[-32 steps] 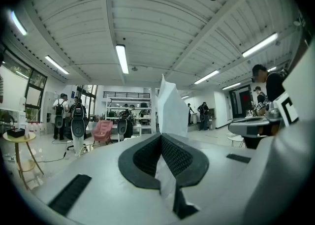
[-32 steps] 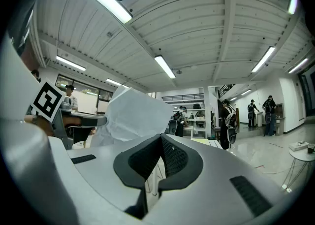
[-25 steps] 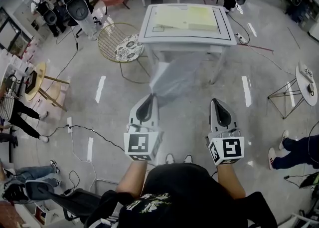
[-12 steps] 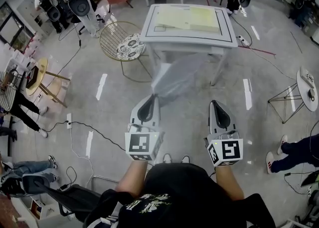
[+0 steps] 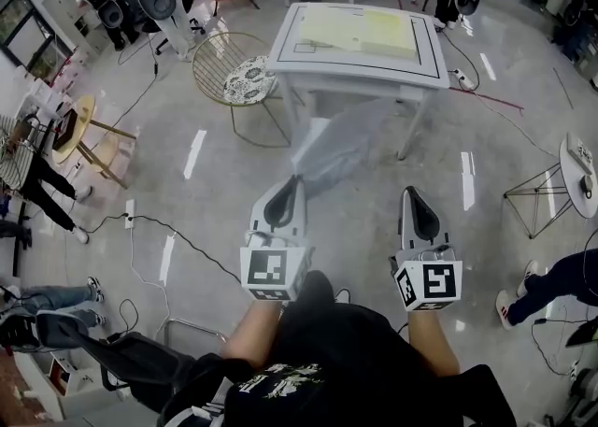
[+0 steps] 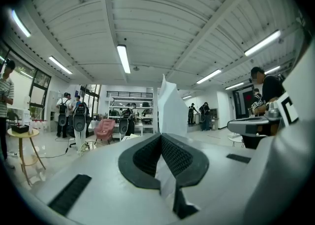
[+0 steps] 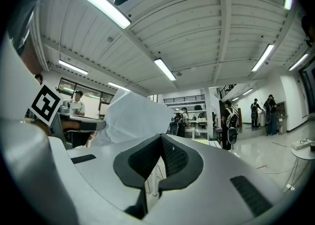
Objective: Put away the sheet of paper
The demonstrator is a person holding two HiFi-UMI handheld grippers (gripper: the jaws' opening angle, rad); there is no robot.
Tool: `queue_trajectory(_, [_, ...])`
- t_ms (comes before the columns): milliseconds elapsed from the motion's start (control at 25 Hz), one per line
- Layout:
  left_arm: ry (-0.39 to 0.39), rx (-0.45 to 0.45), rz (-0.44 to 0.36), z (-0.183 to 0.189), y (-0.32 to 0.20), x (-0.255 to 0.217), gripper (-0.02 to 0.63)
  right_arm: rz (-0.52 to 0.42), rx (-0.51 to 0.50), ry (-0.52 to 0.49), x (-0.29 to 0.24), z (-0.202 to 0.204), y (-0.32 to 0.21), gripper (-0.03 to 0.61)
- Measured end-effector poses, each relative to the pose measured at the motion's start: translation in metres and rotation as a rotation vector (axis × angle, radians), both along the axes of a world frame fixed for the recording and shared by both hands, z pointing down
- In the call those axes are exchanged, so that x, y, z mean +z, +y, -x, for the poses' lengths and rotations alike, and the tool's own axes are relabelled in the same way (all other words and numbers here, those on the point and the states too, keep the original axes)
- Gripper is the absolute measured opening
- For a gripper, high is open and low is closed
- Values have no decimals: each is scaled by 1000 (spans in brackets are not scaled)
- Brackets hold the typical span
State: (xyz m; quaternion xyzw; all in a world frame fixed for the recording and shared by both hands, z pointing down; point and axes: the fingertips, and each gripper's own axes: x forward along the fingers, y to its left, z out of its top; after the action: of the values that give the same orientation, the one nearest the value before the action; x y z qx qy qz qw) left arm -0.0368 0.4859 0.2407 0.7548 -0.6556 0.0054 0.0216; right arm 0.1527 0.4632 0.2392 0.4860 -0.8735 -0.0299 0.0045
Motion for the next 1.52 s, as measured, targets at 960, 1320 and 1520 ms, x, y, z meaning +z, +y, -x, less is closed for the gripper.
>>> queue_trajectory(960, [21,-5,2,6,-46,11,3,6,-29,9,12,14,-49,0])
queue_trajectory(1320, [49,26,17,15,-102,14,3,14,-11,17,13,25,-96,0])
queue_trajectory(1520, [53,42,34,25,-136,15,3,20,-4,16,12,39,-129,-2])
